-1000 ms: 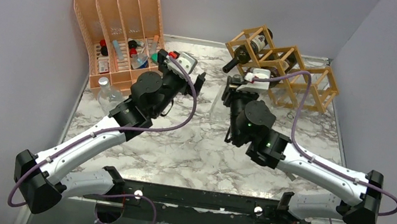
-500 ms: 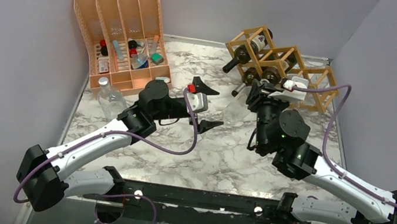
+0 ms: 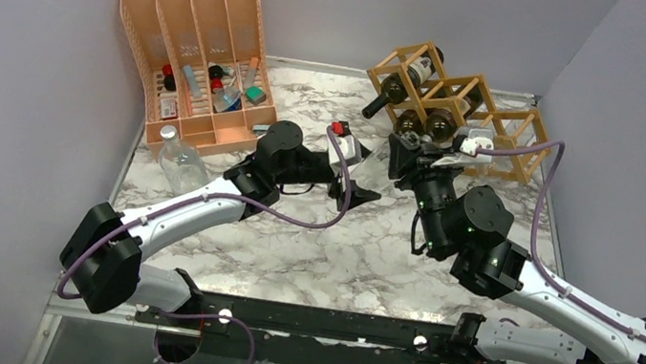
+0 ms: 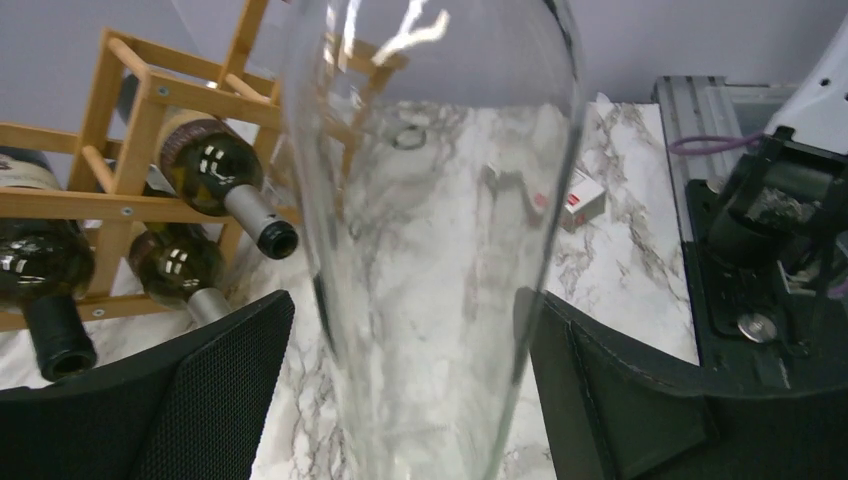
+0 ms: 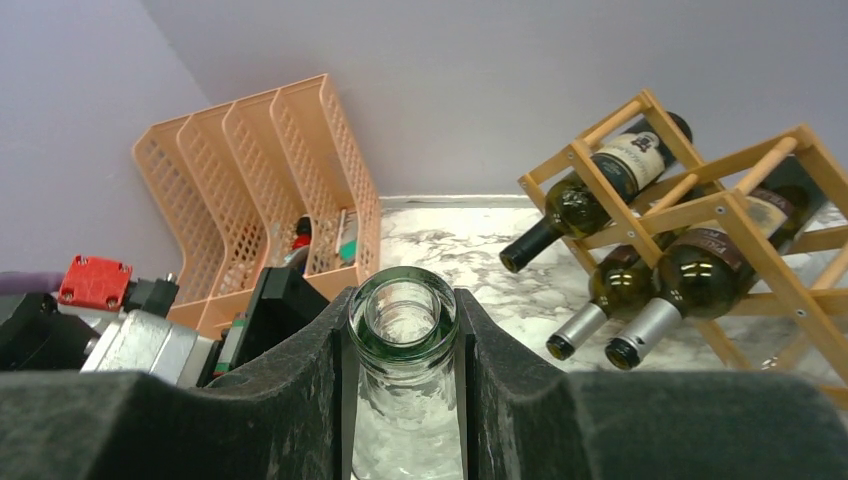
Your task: Put the wine bottle on the wine rack
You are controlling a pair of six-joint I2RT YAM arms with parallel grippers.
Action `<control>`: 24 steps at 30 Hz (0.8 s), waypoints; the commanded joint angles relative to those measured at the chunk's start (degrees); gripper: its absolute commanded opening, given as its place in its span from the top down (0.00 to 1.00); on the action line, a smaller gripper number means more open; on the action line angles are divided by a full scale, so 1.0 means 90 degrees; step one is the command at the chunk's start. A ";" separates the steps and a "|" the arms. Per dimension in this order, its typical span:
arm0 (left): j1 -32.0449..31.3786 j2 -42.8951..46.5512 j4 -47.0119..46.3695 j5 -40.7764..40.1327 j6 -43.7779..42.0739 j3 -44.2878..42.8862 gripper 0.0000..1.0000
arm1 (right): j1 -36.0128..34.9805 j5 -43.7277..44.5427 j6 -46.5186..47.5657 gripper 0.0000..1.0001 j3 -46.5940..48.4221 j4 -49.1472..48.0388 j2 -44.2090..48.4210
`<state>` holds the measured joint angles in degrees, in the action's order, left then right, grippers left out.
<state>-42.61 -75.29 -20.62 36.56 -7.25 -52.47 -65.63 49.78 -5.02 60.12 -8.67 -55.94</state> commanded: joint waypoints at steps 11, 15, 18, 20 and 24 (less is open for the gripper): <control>-0.0002 0.0103 -0.1040 -0.0882 -0.0826 0.0358 1.00 | -0.0010 -0.0885 -0.1241 0.61 0.0323 0.1425 0.0564; -0.0002 0.0120 -0.1049 -0.0744 -0.2155 0.0399 1.00 | -0.0010 -0.1155 -0.1710 0.34 0.0761 0.2964 0.0674; -0.0002 0.0172 -0.1043 -0.0035 -0.3789 0.0542 1.00 | -0.0012 -0.1564 -0.1659 0.30 0.1172 0.3888 0.0735; -0.0002 0.0218 -0.1029 0.0345 -0.4928 0.0633 1.00 | -0.0012 -0.1765 -0.1584 0.29 0.1513 0.4462 0.0734; 0.0000 0.0204 -0.0772 0.0493 -0.6104 0.0382 1.00 | -0.0013 -0.1857 -0.1614 0.28 0.1923 0.5278 0.0683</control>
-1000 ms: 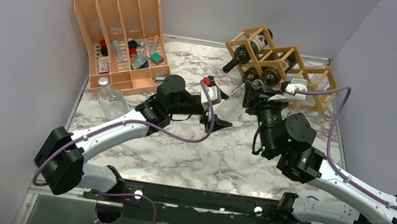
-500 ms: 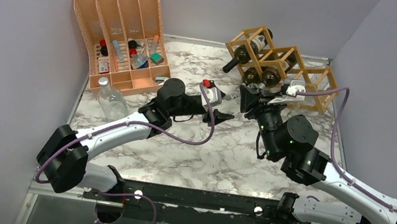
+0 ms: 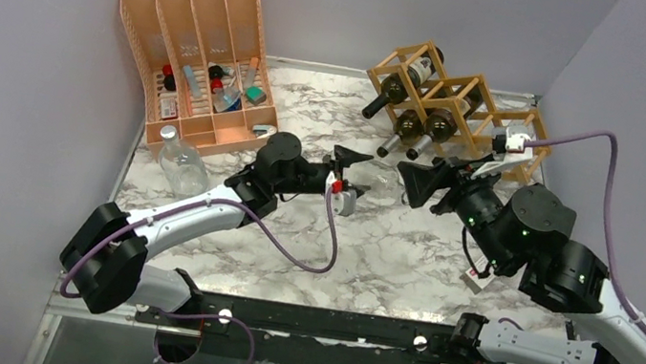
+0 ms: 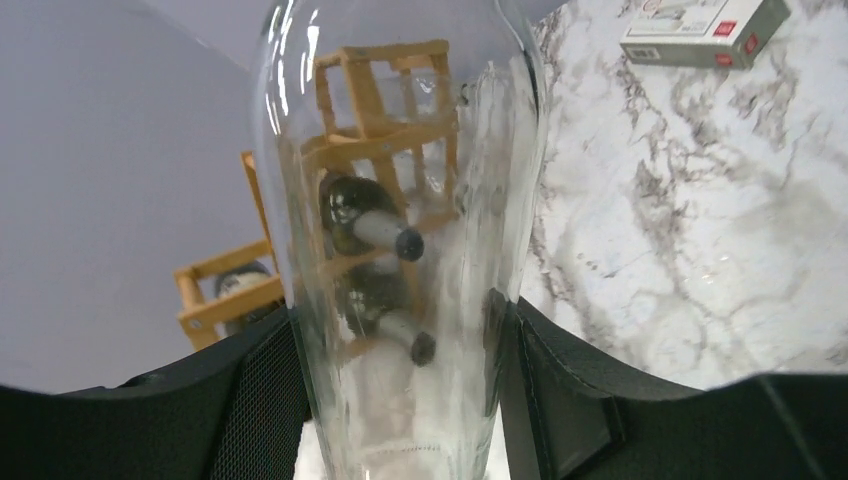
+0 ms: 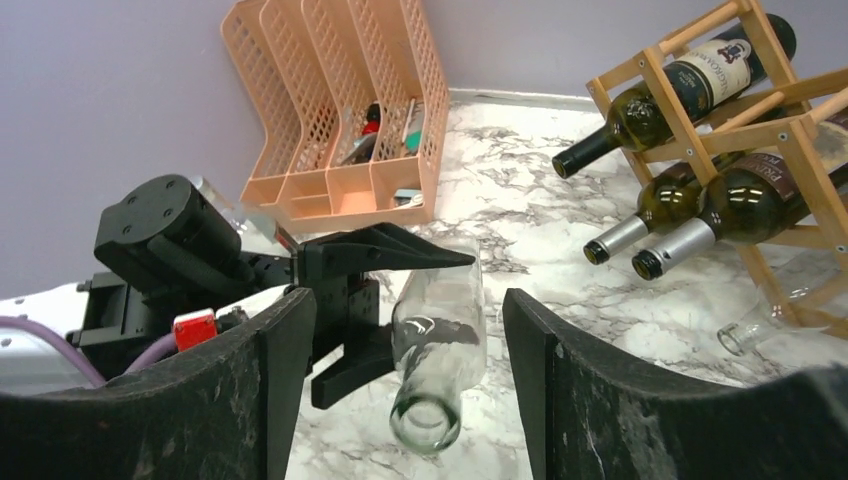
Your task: Put the wine bottle on the wine rack
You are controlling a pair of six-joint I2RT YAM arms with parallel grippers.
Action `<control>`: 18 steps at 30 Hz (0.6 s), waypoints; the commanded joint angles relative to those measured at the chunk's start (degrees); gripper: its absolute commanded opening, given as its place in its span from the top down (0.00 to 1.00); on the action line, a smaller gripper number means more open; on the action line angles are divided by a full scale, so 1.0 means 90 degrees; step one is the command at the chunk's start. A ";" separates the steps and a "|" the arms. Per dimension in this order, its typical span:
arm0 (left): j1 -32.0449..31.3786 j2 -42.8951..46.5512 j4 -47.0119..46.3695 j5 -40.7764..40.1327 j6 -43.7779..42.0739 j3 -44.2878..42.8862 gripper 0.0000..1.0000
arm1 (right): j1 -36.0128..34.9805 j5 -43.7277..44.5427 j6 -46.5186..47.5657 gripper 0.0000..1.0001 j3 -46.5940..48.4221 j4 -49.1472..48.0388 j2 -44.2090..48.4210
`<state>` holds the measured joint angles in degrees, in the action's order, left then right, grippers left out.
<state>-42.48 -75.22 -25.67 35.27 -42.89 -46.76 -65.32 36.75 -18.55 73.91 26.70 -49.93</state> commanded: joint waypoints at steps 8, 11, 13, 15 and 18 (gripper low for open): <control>-0.0016 0.0127 -0.0176 0.0839 -0.3610 -0.0584 1.00 | -0.0041 -0.0521 -0.0377 0.27 0.0409 0.2049 -0.0546; -0.0014 0.0124 -0.0133 0.0808 -0.4073 -0.0664 1.00 | -0.0049 -0.0562 -0.0558 0.27 0.0404 0.2228 -0.0854; -0.0016 0.0135 -0.0109 0.0795 -0.4305 -0.0699 1.00 | -0.0044 -0.0597 -0.0674 0.27 0.0348 0.2202 -0.1020; -0.0026 0.0152 -0.0097 0.0788 -0.4487 -0.0717 1.00 | -0.0046 -0.0647 -0.0912 0.27 0.0275 0.2072 -0.1116; -0.0039 0.0193 -0.0097 0.0756 -0.4722 -0.0715 1.00 | -0.0038 -0.0764 -0.1076 0.27 0.0220 0.1927 -0.1239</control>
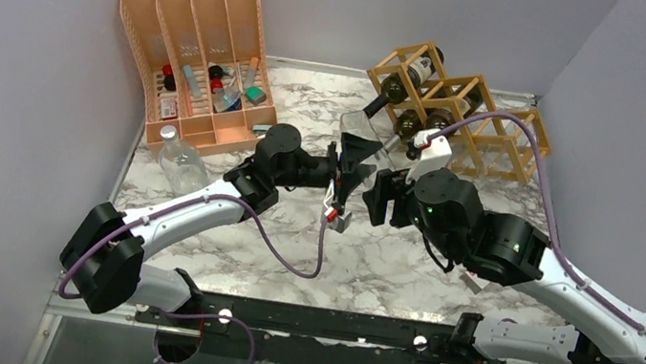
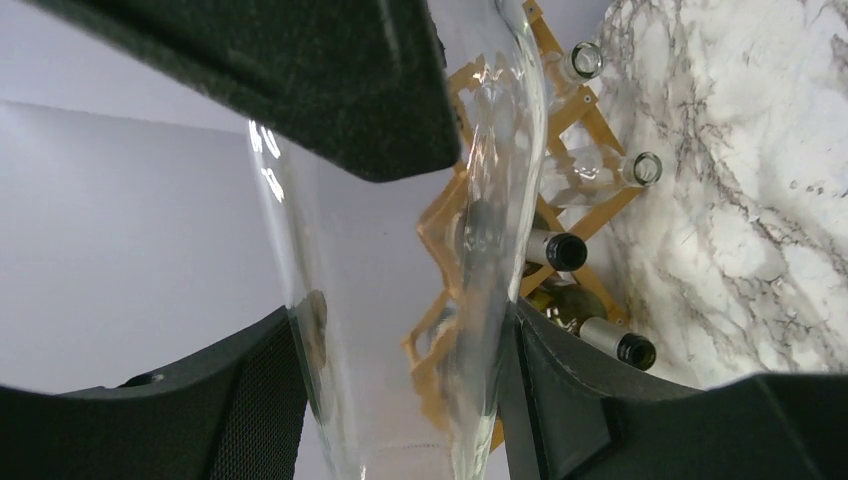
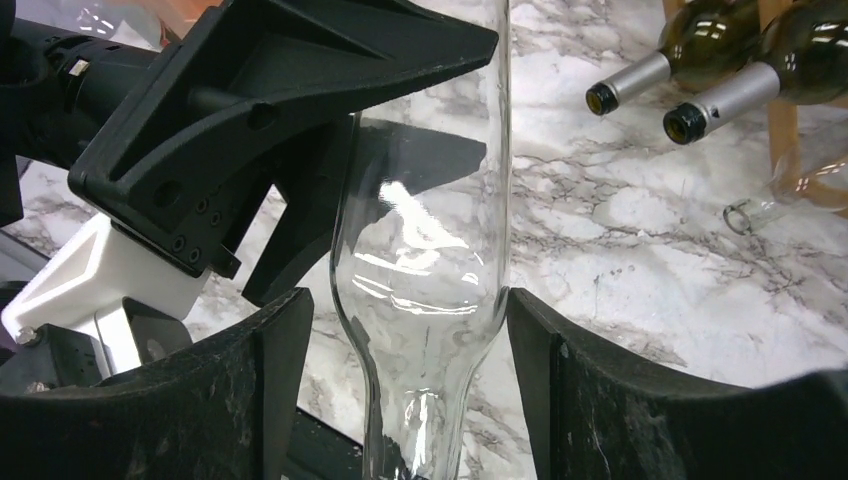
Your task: Put the wine bottle on the wine rack
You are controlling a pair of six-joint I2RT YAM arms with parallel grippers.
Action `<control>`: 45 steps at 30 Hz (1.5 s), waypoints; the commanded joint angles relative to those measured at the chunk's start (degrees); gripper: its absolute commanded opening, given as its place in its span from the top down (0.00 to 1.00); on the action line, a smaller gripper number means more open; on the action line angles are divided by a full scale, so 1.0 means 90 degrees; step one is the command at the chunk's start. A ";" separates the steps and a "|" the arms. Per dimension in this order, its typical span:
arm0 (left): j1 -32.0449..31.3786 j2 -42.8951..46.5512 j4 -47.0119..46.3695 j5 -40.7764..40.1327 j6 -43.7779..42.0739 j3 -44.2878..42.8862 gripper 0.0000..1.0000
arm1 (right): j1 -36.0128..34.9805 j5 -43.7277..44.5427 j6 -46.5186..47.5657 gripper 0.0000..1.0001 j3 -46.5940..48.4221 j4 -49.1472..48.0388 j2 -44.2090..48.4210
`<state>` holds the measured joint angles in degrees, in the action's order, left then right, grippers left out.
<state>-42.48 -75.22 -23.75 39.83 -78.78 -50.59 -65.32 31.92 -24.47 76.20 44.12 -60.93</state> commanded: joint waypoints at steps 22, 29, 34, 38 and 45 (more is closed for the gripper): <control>-0.0132 0.0360 -0.0301 -0.0113 -0.1428 -0.0200 0.98 | -0.0042 0.0351 -0.0869 0.29 -0.0201 -0.0098 -0.0513; -0.0131 0.0415 -0.0298 -0.0149 -0.1115 -0.0228 0.88 | -0.0038 0.0578 -0.0833 0.46 -0.0215 -0.0130 -0.0490; -0.0132 0.0512 -0.0301 -0.0324 -0.0687 -0.0151 0.57 | -0.0047 0.0851 -0.0865 0.87 -0.0039 -0.0074 -0.0420; -0.0131 0.0594 -0.0301 -0.0587 -0.0390 -0.0035 0.27 | -0.0042 0.1305 -0.0811 0.99 0.0001 -0.0185 -0.0312; -0.0134 0.0986 -0.0377 -0.0931 0.0713 0.0563 0.01 | -0.0037 0.2472 -0.0614 0.99 0.0013 -0.0383 -0.0283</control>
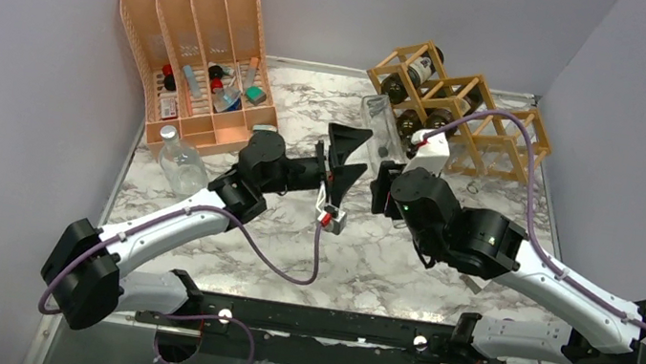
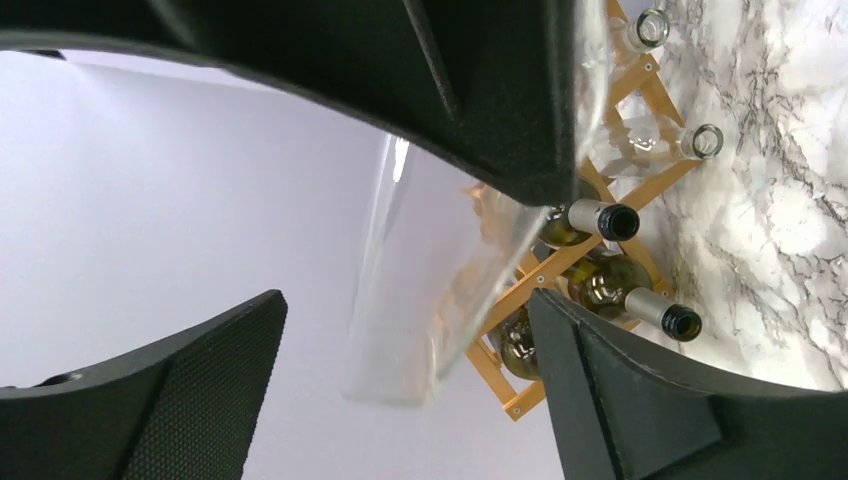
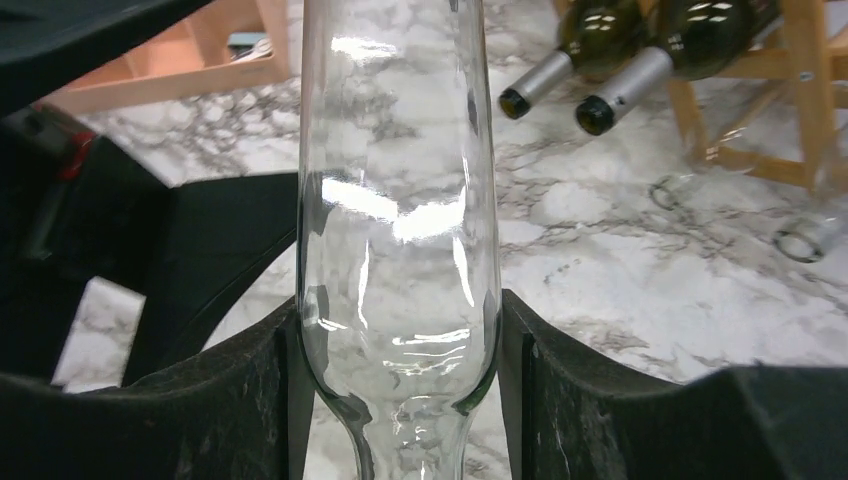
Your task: Put the wine bottle on the wine rack
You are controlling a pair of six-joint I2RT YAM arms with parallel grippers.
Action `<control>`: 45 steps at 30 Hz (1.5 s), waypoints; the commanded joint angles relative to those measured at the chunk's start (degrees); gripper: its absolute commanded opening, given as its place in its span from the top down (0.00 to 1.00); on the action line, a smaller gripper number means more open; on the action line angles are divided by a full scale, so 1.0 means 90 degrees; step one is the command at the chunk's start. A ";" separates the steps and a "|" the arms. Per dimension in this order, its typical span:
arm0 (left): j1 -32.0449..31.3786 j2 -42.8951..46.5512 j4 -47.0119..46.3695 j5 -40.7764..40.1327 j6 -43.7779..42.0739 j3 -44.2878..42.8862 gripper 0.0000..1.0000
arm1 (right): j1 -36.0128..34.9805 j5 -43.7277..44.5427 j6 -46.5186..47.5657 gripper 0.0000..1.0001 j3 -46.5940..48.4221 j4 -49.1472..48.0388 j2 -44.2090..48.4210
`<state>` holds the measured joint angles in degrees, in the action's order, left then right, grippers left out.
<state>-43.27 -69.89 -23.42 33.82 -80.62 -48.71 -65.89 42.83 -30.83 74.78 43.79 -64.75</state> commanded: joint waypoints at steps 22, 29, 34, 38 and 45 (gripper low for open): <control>-0.0023 0.0365 -0.1536 -0.5229 0.7554 0.0397 0.01 | 0.3494 -0.0071 0.0012 0.99 0.0403 -0.1526 -0.0757; -0.0015 0.0468 -0.0904 -0.4126 0.7757 0.0250 0.01 | 0.4163 0.0188 -0.0952 0.99 0.0597 -0.1468 -0.1409; 0.0029 0.0449 -0.0747 -0.4649 0.8154 0.0099 0.01 | 0.4466 0.0331 -0.1465 0.99 0.0690 -0.1424 -0.1753; 0.0033 0.0392 -0.0551 -0.4584 0.8205 -0.0003 0.01 | 0.4673 0.0493 -0.1905 0.99 0.0908 -0.1051 -0.2134; 0.0032 0.0354 -0.0523 -0.4560 0.8206 -0.0008 0.01 | 0.5015 0.0338 -0.2027 0.96 0.0885 -0.1007 -0.2470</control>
<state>-43.20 -66.52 -28.67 -6.48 -7.97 -47.22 -22.20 42.94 -46.59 80.42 36.45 -86.19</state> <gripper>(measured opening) 0.988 0.594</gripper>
